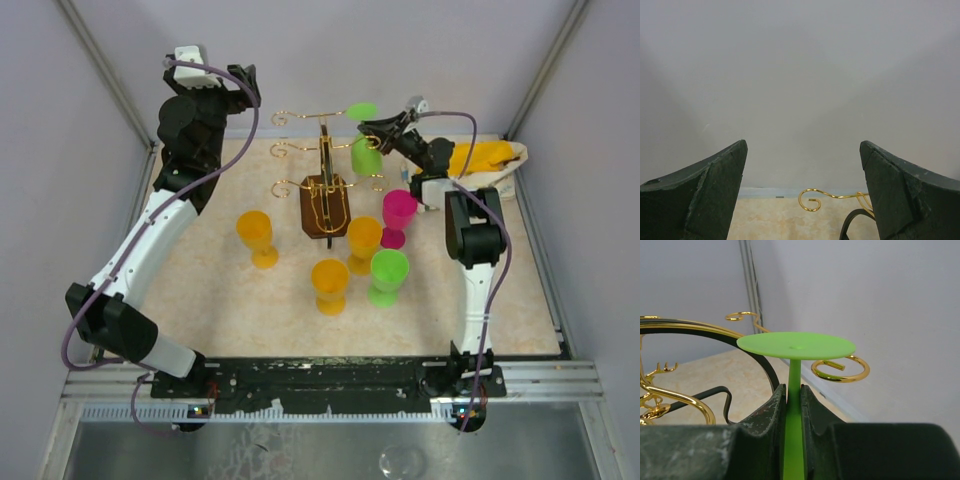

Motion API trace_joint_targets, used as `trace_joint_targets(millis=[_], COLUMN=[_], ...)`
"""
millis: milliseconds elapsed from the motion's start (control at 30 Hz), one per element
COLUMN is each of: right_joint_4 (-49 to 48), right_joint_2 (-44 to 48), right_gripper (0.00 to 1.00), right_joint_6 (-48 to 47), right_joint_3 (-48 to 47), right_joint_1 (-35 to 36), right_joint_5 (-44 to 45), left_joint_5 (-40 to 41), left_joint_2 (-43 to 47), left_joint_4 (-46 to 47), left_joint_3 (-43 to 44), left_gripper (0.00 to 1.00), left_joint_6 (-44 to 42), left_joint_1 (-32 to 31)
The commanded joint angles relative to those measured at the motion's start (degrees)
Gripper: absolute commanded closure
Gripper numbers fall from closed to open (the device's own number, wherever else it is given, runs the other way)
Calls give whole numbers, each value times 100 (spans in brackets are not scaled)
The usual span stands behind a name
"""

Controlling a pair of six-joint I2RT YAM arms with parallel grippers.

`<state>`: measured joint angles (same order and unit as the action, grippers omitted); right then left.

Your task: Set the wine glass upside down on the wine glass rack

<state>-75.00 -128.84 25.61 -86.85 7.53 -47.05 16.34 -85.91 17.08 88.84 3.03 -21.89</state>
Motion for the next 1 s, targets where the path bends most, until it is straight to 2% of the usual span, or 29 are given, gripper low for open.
trace_joint_targets(millis=[0,400,733,967], right_joint_4=[-255,105,-240,-651], right_joint_2=[-122,-266,63,-3], right_gripper=[100,100,100,100], right_joint_6=[-86,-154,-88,165], right_joint_3=[-399,-793,-381,-431], right_joint_1=[121,123,35,-193], right_joint_5=[42,-54,-420,-700], left_joint_5=[-60,-56,-42,-44], left_joint_2=[160,156,136,129], left_joint_4=[111,105,68,34], left_joint_3=[-28,-16,-38,-40], left_gripper=[1,1,1,1], left_joint_6=[56,93,116,128], left_joint_1=[60,100,115,126])
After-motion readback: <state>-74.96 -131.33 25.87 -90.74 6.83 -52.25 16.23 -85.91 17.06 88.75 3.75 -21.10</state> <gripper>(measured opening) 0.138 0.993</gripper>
